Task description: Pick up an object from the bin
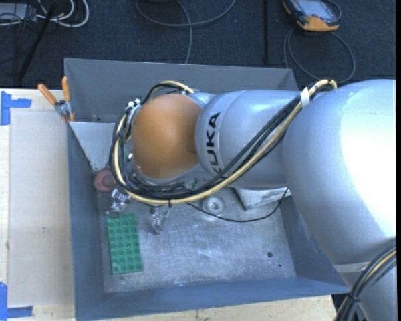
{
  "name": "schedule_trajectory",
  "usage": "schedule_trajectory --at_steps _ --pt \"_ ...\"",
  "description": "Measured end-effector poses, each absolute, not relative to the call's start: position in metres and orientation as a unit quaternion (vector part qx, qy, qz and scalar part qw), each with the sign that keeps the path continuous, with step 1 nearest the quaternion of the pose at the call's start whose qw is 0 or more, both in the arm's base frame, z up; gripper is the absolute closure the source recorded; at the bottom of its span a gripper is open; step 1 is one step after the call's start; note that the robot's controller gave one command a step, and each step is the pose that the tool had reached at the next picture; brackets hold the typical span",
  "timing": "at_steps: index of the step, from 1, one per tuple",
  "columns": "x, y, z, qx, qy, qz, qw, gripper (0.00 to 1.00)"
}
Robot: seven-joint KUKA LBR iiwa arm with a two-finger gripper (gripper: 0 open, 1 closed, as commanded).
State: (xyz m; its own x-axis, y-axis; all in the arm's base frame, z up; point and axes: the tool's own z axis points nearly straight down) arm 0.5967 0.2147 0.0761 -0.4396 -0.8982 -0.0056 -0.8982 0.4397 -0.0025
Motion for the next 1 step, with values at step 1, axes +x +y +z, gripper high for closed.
schedule_trajectory --at_steps 1 --pt "0.5956 0.2426 0.0741 -0.670 0.742 -0.003 0.005 0.00"
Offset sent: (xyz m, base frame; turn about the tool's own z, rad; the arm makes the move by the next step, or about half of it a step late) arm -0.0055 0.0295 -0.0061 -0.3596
